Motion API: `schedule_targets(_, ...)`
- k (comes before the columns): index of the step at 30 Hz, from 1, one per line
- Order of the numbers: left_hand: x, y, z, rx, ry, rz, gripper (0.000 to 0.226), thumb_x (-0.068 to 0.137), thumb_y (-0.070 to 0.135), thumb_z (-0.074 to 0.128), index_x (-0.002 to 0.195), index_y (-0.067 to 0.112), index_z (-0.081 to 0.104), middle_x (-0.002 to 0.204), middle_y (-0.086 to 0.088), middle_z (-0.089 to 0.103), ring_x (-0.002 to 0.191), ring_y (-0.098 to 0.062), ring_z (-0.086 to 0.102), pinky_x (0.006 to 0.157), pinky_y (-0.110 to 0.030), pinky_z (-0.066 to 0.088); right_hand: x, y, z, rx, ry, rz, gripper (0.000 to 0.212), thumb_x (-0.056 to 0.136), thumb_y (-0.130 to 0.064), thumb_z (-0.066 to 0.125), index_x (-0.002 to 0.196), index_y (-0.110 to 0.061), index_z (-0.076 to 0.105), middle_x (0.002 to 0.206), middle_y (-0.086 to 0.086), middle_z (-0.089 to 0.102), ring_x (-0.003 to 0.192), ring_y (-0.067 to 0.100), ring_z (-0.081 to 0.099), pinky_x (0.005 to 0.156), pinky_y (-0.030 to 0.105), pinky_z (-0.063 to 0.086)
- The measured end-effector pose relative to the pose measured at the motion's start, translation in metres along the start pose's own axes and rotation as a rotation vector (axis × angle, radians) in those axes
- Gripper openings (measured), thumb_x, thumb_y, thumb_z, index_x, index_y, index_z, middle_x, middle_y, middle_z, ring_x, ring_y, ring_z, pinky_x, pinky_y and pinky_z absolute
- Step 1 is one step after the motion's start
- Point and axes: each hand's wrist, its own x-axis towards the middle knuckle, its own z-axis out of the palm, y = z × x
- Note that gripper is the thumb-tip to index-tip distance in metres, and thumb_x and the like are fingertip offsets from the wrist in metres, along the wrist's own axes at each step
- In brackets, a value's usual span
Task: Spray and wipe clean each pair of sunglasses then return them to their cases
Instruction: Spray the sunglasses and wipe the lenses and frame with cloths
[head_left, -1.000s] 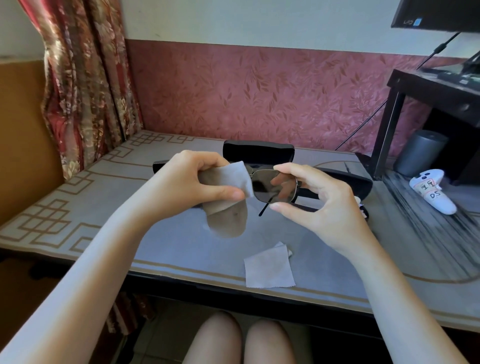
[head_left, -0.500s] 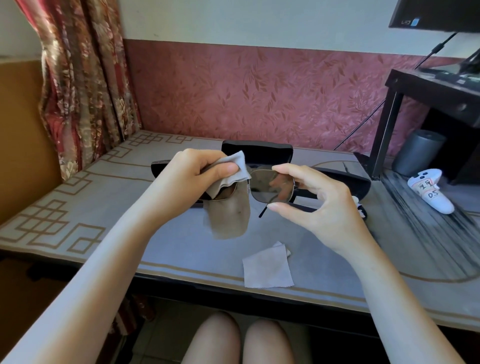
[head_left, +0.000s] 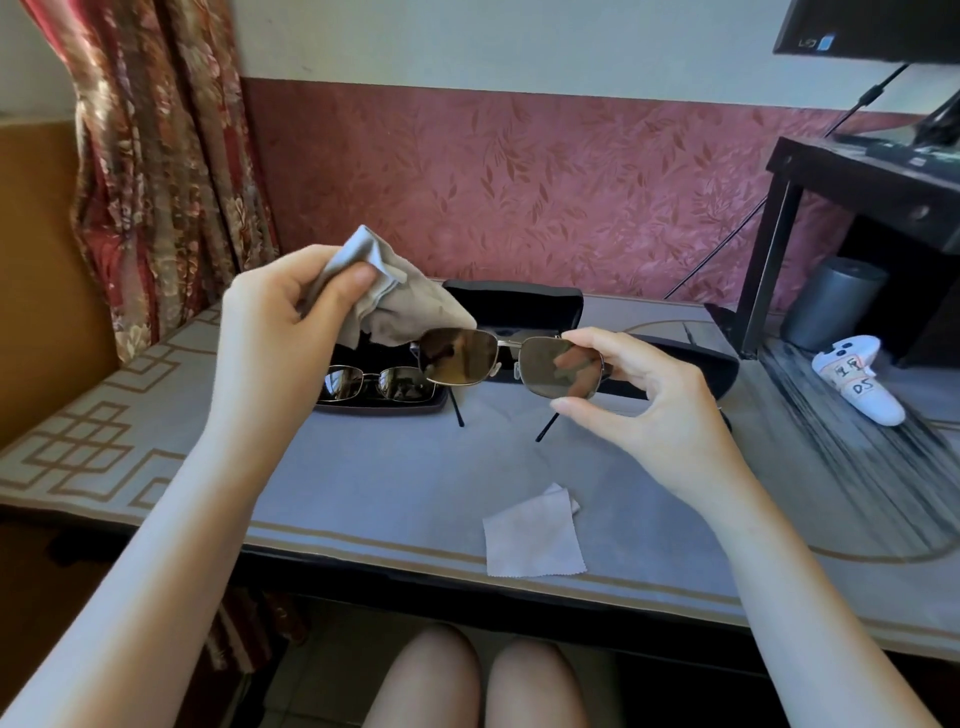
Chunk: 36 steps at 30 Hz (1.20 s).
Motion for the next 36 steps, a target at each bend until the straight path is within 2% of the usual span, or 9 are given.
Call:
schedule_targets(6,-0.03,0.0,0.002,0.074,-0.08,-0.031,0.026,0.092,0.016,0.061,0.076,0.036,0.063,0.061,0.0,0.061,0.057,-0.002,0.049,0.055,-0.014,0.036,0.004,0.003,-0.005,0.071,0.035,-0.013,0.045,0.077,-0.016,0.081,0.118,-0.026,0.065,0.112,-0.01,0.07,0.106,0.013,0.065,0.103,0.036,0.046)
schedule_targets(13,-0.072,-0.028,0.043,0.119,-0.312,-0.193,0.021,0.087,0.017,0.068,0.078,0.036,0.066,0.053,0.011,0.056,0.055,0.0,0.051,0.052,-0.008,0.037,0.007,0.002,-0.006,0.146,0.066,-0.021,0.045,0.078,-0.008,0.079,0.12,-0.019,0.064,0.104,-0.003,0.072,0.094,0.014,0.068,0.103,0.035,0.047)
schedule_targets(15,-0.078,-0.034,0.056,0.089,-0.364,-0.262,0.011,0.085,0.019,0.071,0.093,0.027,0.073,0.067,0.015,0.065,0.069,0.003,0.06,0.061,-0.005,0.041,0.007,0.003,-0.004,0.149,0.064,-0.026,0.047,0.078,-0.009,0.08,0.119,-0.024,0.064,0.105,-0.008,0.072,0.095,0.015,0.067,0.103,0.039,0.047)
schedule_targets(18,-0.079,-0.039,0.064,0.071,-0.46,-0.337,0.04,0.079,0.031,0.075,0.117,0.027,0.067,0.099,0.015,0.068,0.095,0.004,0.061,0.076,0.001,0.039,0.007,0.006,0.0,0.14,0.055,-0.028,0.048,0.077,-0.012,0.081,0.119,-0.028,0.063,0.106,-0.011,0.071,0.1,0.016,0.066,0.104,0.044,0.046)
schedule_targets(22,-0.072,-0.039,0.053,0.11,-0.32,-0.26,0.037,0.074,0.042,0.073,0.108,0.028,0.068,0.1,0.019,0.065,0.092,0.014,0.055,0.082,-0.002,0.04,0.006,0.007,0.001,0.149,0.034,-0.011,0.048,0.077,-0.022,0.081,0.12,-0.033,0.062,0.11,-0.011,0.07,0.105,0.013,0.065,0.106,0.046,0.044)
schedule_targets(25,-0.066,-0.032,0.036,0.143,-0.093,-0.055,0.025,0.073,0.038,0.072,0.092,0.025,0.065,0.092,0.014,0.063,0.09,0.001,0.059,0.082,-0.013,0.046,0.005,0.007,0.004,0.16,0.01,-0.017,0.049,0.077,-0.02,0.081,0.119,-0.034,0.062,0.111,-0.013,0.07,0.107,0.01,0.065,0.107,0.045,0.043)
schedule_targets(27,-0.061,-0.026,0.026,0.198,-0.022,0.057,0.036,0.073,0.031,0.076,0.103,0.02,0.061,0.106,0.01,0.059,0.104,-0.006,0.053,0.092,-0.016,0.041,0.004,0.005,0.005,0.157,-0.014,-0.02,0.05,0.078,-0.014,0.08,0.119,-0.036,0.061,0.112,-0.015,0.069,0.111,0.007,0.063,0.108,0.044,0.042)
schedule_targets(31,-0.048,-0.021,0.019,0.202,-0.163,0.176,0.076,0.072,0.038,0.078,0.137,0.014,0.045,0.136,0.009,0.042,0.133,-0.005,0.034,0.112,-0.018,0.025,0.005,0.0,0.005,0.174,-0.06,-0.046,0.052,0.078,-0.013,0.079,0.117,-0.041,0.059,0.116,-0.014,0.067,0.117,0.008,0.06,0.111,0.039,0.04)
schedule_targets(36,-0.038,-0.017,0.02,0.141,-0.29,0.109,0.07,0.072,0.042,0.072,0.136,0.03,0.047,0.129,0.019,0.054,0.123,0.006,0.046,0.103,-0.012,0.033,0.005,-0.005,0.006,0.239,-0.102,-0.067,0.05,0.078,-0.01,0.077,0.119,-0.034,0.059,0.116,-0.008,0.069,0.113,0.011,0.063,0.105,0.024,0.042)
